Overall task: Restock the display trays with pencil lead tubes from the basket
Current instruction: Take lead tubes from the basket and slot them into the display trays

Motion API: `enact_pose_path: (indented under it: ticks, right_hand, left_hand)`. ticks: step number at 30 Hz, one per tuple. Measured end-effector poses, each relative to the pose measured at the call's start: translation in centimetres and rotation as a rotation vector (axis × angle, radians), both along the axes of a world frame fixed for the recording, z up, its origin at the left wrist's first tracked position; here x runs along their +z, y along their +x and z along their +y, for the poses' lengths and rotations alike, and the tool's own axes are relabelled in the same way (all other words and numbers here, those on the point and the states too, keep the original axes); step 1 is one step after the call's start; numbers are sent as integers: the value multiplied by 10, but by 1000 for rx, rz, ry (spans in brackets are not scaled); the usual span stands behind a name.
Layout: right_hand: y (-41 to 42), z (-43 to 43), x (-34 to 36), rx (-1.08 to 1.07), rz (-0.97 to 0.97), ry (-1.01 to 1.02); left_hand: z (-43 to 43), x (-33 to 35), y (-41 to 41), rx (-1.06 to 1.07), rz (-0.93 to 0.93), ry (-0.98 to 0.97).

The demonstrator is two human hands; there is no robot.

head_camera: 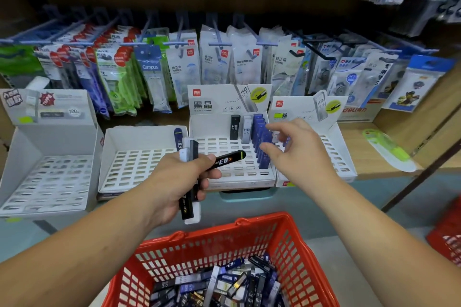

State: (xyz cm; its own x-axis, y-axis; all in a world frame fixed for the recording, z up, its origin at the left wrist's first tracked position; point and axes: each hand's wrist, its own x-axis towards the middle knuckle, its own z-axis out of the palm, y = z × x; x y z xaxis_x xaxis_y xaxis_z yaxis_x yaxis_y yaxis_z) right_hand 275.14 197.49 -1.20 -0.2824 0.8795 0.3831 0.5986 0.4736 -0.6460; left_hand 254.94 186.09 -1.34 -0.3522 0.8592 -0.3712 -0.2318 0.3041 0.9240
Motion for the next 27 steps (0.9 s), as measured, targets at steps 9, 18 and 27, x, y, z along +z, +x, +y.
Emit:
enact_pose_path:
  ticks: [9,18,27]
  right_hand:
    - [-54,-60,22,260,765,-746]
    - [-123,-84,31,265,688,-660]
    - [-239,-60,42,359,266,-362]
  left_hand:
    - [-35,22,-20,-75,-47,80]
    - [-83,14,-93,63,34,-45]
    - [-107,-11,-152,232,7,15]
